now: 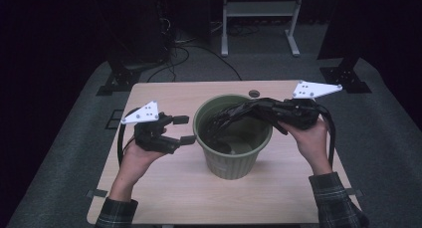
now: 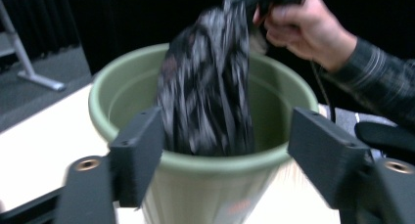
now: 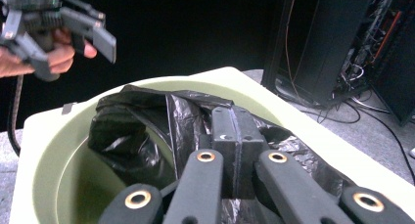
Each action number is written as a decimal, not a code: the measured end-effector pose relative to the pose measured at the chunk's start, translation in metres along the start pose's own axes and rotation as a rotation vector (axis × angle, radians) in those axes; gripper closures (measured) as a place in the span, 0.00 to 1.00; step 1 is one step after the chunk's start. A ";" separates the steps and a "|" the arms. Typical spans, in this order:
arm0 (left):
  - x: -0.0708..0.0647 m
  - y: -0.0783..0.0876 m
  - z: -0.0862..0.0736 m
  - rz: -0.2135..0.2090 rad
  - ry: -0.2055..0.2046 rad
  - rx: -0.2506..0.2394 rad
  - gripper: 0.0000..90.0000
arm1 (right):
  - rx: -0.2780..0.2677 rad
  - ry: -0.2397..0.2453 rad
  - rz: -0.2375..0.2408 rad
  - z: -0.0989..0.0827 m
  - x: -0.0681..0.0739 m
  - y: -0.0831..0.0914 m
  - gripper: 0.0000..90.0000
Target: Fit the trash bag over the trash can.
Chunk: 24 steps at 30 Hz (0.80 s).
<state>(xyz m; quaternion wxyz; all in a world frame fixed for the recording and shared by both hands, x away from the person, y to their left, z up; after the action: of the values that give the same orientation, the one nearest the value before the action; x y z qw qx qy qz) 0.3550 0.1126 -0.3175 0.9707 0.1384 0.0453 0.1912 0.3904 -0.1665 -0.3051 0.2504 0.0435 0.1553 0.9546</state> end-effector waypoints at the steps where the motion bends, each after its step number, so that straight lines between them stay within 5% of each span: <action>1: 0.001 -0.002 0.005 -0.005 -0.002 -0.008 0.36 | 0.005 0.005 0.004 0.000 0.001 -0.002 1.00; 14: 0.003 -0.049 0.046 -0.061 -0.052 0.006 0.52 | 0.048 0.051 0.074 0.008 0.021 -0.032 1.00; 24: 0.002 -0.077 0.046 -0.074 -0.063 0.038 0.55 | 0.057 0.074 0.108 0.013 0.033 -0.043 1.00</action>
<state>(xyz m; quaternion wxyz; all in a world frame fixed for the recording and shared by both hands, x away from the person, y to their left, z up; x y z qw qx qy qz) 0.3909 0.0336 -0.2951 0.9752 0.1611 0.0233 0.1497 0.3835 -0.1115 -0.3067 0.1911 0.0238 0.1889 0.9629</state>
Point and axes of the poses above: each handheld gripper's, and its own axes: y roughly backward along the jaws, z roughly out of its top, x roughly to its left, the point moved 7 cm from there along -y, roughly forward along the jaws, and after that the axes turned 3 degrees about z, right-handed, at the moved point
